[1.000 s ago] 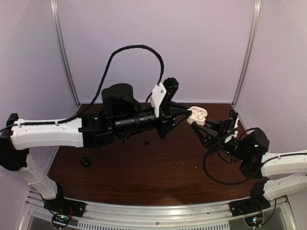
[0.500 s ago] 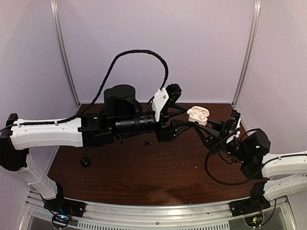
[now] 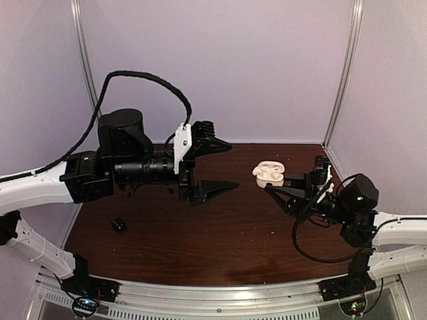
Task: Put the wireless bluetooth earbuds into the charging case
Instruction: Place the left earbud in the left side groove of the charging case, then adjust the left earbud in the left side groove of the charging case.
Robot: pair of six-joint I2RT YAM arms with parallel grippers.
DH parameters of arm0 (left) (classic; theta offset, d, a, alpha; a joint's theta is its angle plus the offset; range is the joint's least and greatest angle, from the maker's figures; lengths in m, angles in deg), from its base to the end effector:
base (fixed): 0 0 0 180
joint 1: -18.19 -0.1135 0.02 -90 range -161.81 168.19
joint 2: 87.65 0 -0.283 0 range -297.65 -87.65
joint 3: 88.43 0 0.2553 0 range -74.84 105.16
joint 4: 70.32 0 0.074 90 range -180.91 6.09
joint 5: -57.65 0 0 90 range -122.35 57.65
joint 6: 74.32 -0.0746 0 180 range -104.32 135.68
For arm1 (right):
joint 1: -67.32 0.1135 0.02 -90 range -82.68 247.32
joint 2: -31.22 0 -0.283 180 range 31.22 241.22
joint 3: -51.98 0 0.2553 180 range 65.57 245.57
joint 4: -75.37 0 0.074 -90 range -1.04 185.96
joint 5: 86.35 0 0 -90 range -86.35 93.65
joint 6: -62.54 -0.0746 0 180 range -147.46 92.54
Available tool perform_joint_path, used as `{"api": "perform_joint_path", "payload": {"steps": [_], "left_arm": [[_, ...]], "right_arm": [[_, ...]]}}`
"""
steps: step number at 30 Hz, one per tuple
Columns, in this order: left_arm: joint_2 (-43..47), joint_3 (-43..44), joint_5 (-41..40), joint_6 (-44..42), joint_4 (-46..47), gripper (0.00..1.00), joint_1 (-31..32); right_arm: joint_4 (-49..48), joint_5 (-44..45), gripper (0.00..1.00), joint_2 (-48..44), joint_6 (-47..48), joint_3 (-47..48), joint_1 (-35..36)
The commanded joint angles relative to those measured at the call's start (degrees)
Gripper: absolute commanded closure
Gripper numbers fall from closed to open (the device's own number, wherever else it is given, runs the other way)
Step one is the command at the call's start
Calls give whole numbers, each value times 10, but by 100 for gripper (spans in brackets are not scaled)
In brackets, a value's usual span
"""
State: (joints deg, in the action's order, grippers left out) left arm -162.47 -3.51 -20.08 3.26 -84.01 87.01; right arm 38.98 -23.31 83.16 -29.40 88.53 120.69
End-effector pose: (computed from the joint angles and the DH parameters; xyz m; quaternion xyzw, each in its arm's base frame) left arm 0.1094 -0.3263 0.4222 0.5274 0.5025 -0.3903 0.5631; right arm 0.1058 0.1990 0.3189 -0.4121 0.4129 0.4889 0.6486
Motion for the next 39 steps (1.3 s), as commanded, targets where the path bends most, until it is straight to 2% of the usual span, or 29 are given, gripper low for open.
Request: {"api": "perform_joint_path", "payload": {"steps": [1, 6, 12, 18, 39], "left_arm": [[21, -4, 32, -91, -57, 20, -7], [20, -1, 80, -146, -95, 20, -7], [8, 12, 131, -172, -115, 19, -7], [-14, 35, 151, -191, -141, 19, -7], [-34, 59, 139, -197, -134, 19, -7]], "right_arm": [[67, -103, 100, -6, -30, 39, 2], [79, -175, 100, 9, -61, 61, 2], [76, -236, 100, 35, -84, 81, 3], [75, -259, 100, 43, -87, 85, 6], [91, -266, 100, 59, -64, 86, 30]]}}
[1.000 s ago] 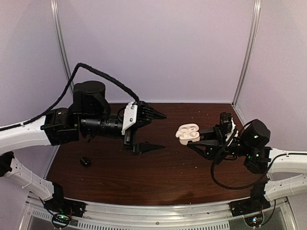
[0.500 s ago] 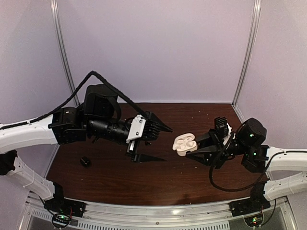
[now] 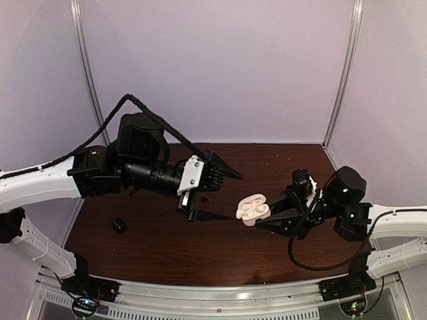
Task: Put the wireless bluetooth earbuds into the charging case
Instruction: Adjust the left earbud in the left side groove of the charging case.
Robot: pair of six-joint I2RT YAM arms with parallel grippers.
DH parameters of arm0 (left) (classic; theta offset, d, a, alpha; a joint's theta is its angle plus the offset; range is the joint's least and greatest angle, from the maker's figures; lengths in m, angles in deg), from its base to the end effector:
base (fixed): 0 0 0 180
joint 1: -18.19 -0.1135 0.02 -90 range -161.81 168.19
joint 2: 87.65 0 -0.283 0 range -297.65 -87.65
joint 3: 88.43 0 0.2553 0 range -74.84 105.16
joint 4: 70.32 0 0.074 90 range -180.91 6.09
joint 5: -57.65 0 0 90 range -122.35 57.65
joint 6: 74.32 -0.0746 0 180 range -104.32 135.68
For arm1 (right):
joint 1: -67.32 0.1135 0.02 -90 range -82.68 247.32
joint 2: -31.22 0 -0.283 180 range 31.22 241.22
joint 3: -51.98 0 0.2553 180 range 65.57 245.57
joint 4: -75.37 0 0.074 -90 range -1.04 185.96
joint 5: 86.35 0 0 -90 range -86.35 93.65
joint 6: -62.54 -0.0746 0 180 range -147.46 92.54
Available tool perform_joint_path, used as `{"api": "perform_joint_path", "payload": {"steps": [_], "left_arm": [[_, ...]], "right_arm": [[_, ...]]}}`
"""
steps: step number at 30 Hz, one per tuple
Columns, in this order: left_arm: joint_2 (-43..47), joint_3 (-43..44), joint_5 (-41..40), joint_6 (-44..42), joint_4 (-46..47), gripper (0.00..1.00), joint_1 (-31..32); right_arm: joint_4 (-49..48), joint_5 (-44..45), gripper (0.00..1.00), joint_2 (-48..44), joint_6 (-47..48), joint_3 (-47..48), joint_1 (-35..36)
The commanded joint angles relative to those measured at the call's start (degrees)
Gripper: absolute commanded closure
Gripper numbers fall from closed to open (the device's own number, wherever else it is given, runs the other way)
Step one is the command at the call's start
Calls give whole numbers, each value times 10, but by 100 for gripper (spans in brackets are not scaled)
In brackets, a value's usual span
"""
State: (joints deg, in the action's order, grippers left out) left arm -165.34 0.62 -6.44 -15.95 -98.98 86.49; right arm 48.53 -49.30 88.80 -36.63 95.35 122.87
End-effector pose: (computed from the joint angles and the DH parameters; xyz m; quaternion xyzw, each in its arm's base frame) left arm 0.0972 -0.3323 0.3983 0.6864 0.4032 -0.3531 0.4915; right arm 0.0820 0.2249 0.3157 -0.5402 0.3773 0.6094 0.4411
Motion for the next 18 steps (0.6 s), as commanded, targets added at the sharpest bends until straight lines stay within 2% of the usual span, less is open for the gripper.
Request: {"api": "perform_joint_path", "payload": {"steps": [1, 18], "left_arm": [[-6, 19, 3, -5, 16, 19, -2], [-27, 39, 14, 3, 12, 21, -2]], "right_arm": [[-5, -6, 100, 4, 9, 18, 10], [-14, 9, 100, 18, 11, 21, 20]]}}
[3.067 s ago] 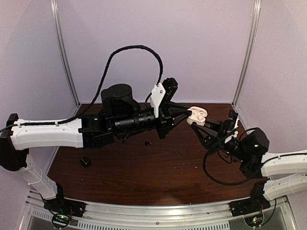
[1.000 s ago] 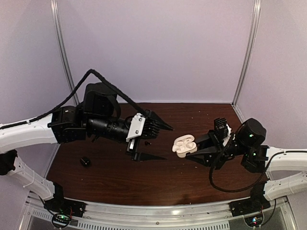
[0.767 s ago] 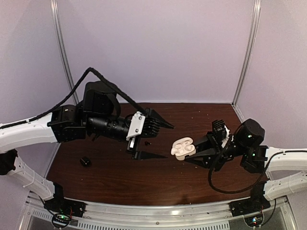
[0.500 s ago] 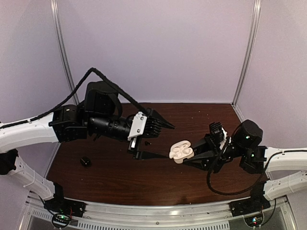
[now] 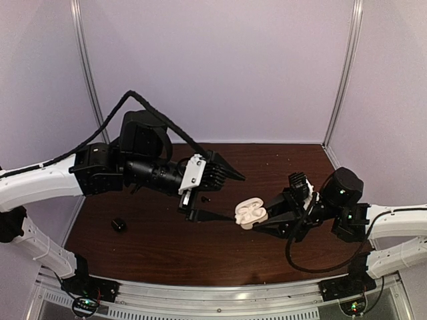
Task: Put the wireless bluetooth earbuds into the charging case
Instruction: Adjust the left earbud in the left side groove of the charging case.
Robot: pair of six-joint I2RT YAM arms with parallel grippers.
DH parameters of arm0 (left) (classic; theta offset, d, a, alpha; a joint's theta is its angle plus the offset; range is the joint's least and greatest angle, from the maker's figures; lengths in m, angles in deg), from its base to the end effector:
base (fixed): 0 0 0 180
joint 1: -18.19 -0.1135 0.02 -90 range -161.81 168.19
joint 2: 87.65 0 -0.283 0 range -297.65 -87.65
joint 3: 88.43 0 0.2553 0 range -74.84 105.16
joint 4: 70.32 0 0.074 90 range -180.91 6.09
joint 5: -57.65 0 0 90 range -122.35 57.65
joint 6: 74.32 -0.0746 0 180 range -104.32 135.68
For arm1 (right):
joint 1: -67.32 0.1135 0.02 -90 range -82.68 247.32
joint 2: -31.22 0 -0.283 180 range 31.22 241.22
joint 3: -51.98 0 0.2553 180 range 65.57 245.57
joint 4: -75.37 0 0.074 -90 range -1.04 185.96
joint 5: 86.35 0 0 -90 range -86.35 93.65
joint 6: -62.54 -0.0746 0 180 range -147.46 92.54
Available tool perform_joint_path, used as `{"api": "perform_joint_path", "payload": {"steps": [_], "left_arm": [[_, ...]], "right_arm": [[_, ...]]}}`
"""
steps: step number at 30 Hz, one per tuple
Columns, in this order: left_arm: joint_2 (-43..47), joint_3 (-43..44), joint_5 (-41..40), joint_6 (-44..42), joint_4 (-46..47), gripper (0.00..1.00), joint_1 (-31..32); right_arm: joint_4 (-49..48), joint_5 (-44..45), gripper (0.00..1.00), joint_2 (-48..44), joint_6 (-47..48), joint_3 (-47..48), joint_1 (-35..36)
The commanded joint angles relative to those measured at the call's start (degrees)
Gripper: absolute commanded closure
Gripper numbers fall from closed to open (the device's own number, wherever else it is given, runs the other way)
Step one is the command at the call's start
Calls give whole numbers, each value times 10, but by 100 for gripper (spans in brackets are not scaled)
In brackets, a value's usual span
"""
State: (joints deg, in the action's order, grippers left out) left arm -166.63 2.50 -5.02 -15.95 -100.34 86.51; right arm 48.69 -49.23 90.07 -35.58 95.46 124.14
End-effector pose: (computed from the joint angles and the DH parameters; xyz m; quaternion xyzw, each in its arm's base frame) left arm 0.0971 -0.3370 0.4006 0.6915 0.3995 -0.3611 0.4815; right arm 0.0796 0.2305 0.3114 -0.5478 0.3752 0.6099 0.4327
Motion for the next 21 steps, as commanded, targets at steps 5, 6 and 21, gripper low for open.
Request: {"api": "perform_joint_path", "payload": {"steps": [5, 6, 21], "left_arm": [[-19, 22, -11, 13, 31, 21, -2], [-19, 22, -13, 14, 31, 21, -2], [-29, 17, -27, 37, 57, 24, -2]], "right_arm": [[-22, 11, 100, 6, -3, 18, 8], [-24, 12, 100, 7, -4, 18, 8], [-27, 18, 100, 13, 2, 23, 16]]}}
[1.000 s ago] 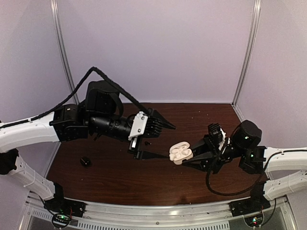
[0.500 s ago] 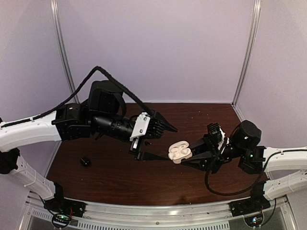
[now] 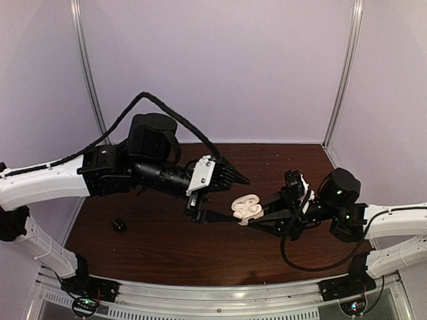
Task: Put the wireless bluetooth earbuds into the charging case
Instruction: Adjust the left earbud in the left side groove of the charging case.
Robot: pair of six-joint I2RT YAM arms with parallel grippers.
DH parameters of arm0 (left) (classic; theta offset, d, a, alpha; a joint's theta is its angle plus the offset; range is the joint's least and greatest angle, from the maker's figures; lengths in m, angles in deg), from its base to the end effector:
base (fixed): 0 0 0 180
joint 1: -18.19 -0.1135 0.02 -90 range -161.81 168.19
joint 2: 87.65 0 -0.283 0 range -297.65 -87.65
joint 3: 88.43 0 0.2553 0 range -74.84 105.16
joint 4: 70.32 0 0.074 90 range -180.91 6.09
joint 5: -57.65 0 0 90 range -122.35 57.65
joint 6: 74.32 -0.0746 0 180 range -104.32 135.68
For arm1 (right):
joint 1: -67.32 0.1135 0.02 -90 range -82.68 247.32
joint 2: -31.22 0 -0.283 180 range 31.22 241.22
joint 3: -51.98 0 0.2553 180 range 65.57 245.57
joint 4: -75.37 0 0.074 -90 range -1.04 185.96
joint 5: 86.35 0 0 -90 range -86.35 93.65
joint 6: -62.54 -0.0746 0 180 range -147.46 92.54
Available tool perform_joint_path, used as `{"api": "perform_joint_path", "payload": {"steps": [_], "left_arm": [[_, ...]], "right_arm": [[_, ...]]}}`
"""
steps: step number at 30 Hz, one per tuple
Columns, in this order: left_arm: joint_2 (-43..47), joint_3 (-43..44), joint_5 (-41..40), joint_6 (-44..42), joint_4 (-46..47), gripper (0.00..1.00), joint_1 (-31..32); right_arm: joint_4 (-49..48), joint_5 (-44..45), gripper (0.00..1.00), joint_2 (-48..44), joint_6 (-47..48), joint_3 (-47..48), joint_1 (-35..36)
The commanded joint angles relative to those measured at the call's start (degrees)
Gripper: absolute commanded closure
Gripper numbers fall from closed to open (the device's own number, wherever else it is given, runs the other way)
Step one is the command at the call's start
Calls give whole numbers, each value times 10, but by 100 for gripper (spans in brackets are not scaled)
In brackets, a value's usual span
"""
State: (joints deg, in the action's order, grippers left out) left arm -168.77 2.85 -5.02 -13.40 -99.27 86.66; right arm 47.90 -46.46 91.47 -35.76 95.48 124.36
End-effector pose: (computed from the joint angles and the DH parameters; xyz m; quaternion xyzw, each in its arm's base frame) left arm 0.1004 -0.3478 0.3930 0.6848 0.4172 -0.3715 0.4679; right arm 0.0846 0.2357 0.3083 -0.5355 0.3919 0.6040 0.4414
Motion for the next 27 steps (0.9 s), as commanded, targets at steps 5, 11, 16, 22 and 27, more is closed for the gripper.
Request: {"api": "perform_joint_path", "payload": {"steps": [5, 11, 16, 22, 27], "left_arm": [[-9, 11, -33, 16, 48, 24, -4], [-14, 11, -43, 22, 49, 24, -4], [-21, 13, -57, 26, 48, 24, -4], [-31, 21, -68, 30, 38, 24, -4], [-30, 14, -44, 25, 37, 21, -4]], "right_arm": [[-19, -7, 100, -1, 6, 25, 17], [-15, -5, 100, -2, 12, 26, 20], [-9, 3, 100, -5, 21, 26, 23], [-9, 9, 100, -9, 22, 27, 25], [-28, 32, 100, -19, 15, 14, 24]]}}
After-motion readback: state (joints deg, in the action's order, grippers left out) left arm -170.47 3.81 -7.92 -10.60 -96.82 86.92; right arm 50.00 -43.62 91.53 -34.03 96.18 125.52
